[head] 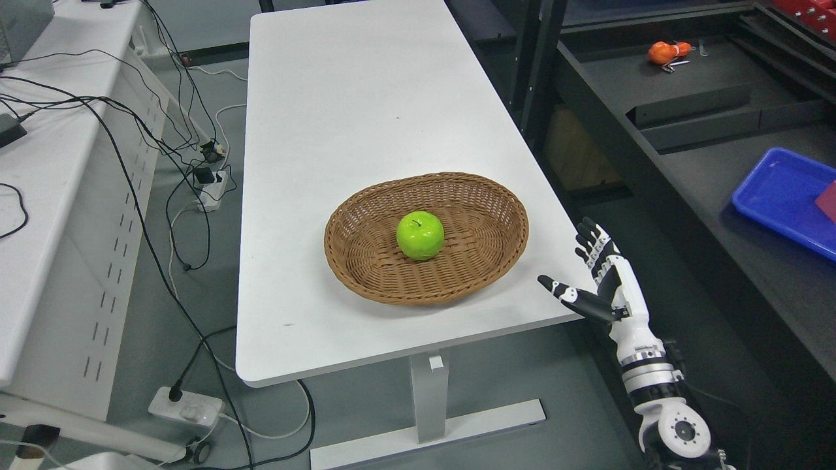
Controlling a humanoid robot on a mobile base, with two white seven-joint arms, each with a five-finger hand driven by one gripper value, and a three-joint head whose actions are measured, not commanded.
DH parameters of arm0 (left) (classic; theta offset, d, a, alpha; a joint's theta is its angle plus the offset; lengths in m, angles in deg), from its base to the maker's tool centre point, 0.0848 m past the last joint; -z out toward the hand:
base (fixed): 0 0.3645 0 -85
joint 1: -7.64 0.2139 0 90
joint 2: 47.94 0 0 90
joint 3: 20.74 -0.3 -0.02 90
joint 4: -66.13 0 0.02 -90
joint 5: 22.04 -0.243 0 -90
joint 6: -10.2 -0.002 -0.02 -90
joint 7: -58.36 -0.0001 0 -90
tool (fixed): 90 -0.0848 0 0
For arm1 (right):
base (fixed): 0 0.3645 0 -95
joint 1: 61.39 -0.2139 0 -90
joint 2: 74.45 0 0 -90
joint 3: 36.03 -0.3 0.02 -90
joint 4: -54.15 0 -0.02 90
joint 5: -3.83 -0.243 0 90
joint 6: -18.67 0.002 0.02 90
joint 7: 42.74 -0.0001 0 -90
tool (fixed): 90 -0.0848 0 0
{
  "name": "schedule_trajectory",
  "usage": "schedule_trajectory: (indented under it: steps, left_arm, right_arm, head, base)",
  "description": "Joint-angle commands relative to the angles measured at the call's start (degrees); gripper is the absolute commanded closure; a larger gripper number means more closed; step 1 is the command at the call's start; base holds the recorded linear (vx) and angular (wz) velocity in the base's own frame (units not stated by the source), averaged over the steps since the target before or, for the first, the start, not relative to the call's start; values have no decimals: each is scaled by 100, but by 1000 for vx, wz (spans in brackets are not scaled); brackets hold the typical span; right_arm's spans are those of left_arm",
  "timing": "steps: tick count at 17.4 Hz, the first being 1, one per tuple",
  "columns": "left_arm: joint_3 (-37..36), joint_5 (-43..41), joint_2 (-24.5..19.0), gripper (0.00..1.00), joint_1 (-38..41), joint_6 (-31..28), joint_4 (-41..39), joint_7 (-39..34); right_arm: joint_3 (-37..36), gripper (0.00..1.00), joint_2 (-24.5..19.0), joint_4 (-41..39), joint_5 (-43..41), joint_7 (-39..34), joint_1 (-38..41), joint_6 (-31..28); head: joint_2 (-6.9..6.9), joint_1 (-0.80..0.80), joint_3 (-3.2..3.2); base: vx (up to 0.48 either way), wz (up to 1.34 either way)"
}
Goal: Place green apple on left shelf middle layer
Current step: 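Reach the right hand over the wicker basket toward the green apple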
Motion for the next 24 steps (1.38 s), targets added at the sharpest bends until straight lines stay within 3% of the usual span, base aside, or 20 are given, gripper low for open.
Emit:
schedule_trajectory:
  steps: [1, 3, 5, 6, 7, 9, 12, 15, 19, 21, 24]
  left_arm:
    - [0, 0, -100, 0, 1, -2, -2, -2]
    - [0, 0, -100, 0, 1, -2, 6, -2]
    - [0, 0, -100, 0, 1, -2, -2, -2]
    - [0, 0, -100, 0, 1, -2, 6, -2]
    - [0, 0, -100, 0, 1, -2, 6, -2]
    - [0, 0, -100, 0, 1, -2, 6, -2]
    - [0, 0, -100, 0, 1, -2, -2, -2]
    - [0, 0, -100, 0, 1, -2, -2, -2]
    - [0, 0, -100, 0, 1, -2, -2, -2]
    - [0, 0, -100, 0, 1, -2, 6, -2]
    - [0, 0, -100, 0, 1, -2, -2, -2]
  right_arm:
    - [-326, 0, 100, -183, -5, -35, -37, -16]
    - [-334, 0, 105, -174, -14, -97, -37, -26]
    - [-256, 0, 245, -174, 30, -193, -89, 359]
    - [-12, 0, 620, -183, 170, -237, -177, 570]
    - [435, 0, 1268, -174, 641, -220, -352, 807]
    - [903, 0, 2071, -183, 2044, -194, -817, 1028]
    - [1658, 0, 2697, -183, 2333, -421, -1546, 1484]
    - [2633, 0, 2681, -174, 2490, -930, -1900, 1451]
    - [3732, 0, 2654, -174, 3683, -1222, -1953, 1548]
    - [4059, 0, 2646, -166, 4186, -1231, -2023, 1548]
    - [4086, 0, 2672, -113, 4258, -1266, -2129, 1556]
  head:
    - [0, 0, 0]
    - [0, 0, 0]
    - [0, 0, 0]
    - [0, 0, 0]
    - [0, 0, 0]
    - [0, 0, 0]
    - [0, 0, 0]
    - [0, 0, 0]
    - [0, 0, 0]
    - [0, 0, 0]
    - [0, 0, 0]
  base:
    - [-25, 4]
    - [-26, 2]
    - [-24, 9]
    - [-21, 17]
    - [0, 0]
    - [14, -8]
    - [89, -30]
    - [130, -23]
    - [137, 15]
    - [135, 47]
    - [132, 58]
